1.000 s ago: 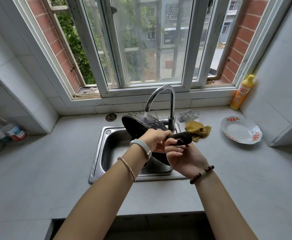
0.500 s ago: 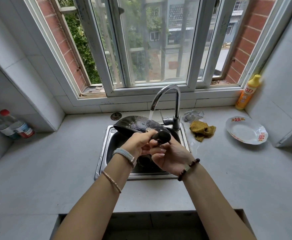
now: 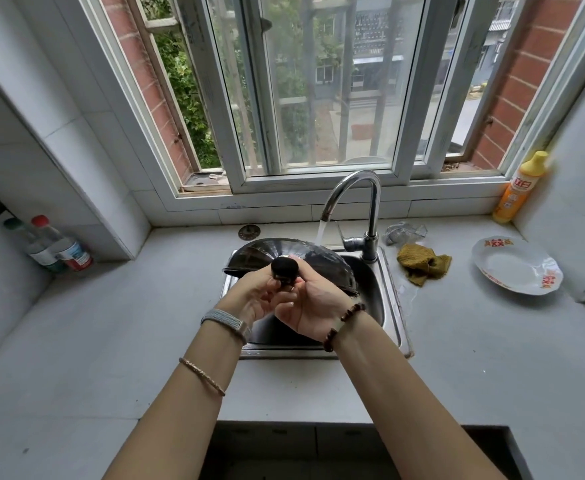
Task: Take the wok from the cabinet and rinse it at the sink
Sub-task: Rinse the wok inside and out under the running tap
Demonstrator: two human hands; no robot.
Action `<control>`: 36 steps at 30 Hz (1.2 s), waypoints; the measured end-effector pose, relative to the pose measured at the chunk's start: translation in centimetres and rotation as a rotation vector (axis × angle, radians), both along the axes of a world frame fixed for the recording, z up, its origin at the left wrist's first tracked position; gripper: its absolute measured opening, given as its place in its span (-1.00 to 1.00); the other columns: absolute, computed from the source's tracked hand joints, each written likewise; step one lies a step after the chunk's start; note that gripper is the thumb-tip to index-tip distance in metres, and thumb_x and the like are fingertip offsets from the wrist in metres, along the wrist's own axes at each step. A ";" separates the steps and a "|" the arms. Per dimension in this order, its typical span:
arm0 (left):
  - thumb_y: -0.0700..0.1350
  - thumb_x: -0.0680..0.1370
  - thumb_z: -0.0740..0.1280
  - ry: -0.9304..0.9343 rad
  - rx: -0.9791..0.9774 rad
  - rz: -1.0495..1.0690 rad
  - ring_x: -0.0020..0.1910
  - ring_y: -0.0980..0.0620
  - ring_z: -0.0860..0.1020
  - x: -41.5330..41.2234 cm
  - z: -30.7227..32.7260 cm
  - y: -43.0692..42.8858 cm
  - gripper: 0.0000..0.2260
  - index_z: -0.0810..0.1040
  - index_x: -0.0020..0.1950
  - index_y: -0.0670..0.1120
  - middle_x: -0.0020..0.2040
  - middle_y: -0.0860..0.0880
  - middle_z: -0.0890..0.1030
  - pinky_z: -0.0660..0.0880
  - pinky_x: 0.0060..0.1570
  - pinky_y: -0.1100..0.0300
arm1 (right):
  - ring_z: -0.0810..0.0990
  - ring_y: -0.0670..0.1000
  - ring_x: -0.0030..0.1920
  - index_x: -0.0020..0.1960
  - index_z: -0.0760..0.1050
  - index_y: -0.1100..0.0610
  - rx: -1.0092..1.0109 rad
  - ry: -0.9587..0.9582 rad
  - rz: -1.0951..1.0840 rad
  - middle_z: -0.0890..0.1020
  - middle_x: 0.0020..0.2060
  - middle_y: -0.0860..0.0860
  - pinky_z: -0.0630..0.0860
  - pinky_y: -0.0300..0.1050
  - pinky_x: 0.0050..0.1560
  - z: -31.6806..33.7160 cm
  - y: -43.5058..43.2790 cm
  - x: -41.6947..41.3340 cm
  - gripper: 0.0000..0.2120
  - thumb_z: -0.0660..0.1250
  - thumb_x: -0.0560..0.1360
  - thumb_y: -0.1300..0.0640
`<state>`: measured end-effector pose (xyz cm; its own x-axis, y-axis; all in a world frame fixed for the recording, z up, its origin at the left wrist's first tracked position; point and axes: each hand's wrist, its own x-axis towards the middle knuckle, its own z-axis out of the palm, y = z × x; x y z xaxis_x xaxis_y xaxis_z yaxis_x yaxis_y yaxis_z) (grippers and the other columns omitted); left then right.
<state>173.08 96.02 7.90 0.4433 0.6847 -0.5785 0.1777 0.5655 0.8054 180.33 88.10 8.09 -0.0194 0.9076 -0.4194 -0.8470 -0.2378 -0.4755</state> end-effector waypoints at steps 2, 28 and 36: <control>-0.26 0.62 0.17 -0.013 -0.009 0.005 -0.76 0.13 0.41 -0.4 -0.3 0.2 -0.48 0.51 -0.57 -0.21 -0.67 -0.04 0.47 0.31 -0.77 0.36 | 0.35 -0.15 -0.57 -0.14 0.45 0.18 -0.009 -0.003 0.004 0.46 -0.31 0.02 0.36 -0.36 -0.57 0.0 0.3 -0.6 -0.63 0.19 0.58 -0.13; 0.02 0.48 0.42 0.108 0.003 -0.170 -0.55 0.06 0.38 -1.6 -3.9 -3.3 -0.76 0.52 -0.20 -0.14 -0.41 -0.07 0.44 0.43 -0.57 0.34 | 0.38 -0.14 -0.55 -0.17 0.45 0.16 -0.049 -0.114 0.128 0.51 -0.39 0.03 0.32 -0.35 -0.56 -2.8 -5.6 -0.9 -0.70 0.14 0.59 -0.01; -0.07 0.52 0.39 0.100 0.037 -0.199 -0.73 0.14 0.38 1.4 -3.9 -6.1 -0.76 0.47 -0.27 -0.15 -0.63 0.00 0.44 0.37 -0.64 0.38 | 0.31 -0.14 -0.54 -0.17 0.41 0.15 -0.022 -0.016 0.035 0.44 -0.41 0.02 0.30 -0.34 -0.58 -3.6 -8.7 1.1 -0.75 0.14 0.58 0.02</control>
<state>174.43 89.94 3.98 0.5137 0.6110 -0.6023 0.3626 0.4816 0.7978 181.38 79.41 4.44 -0.0442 0.8969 -0.4400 -0.8306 -0.2777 -0.4827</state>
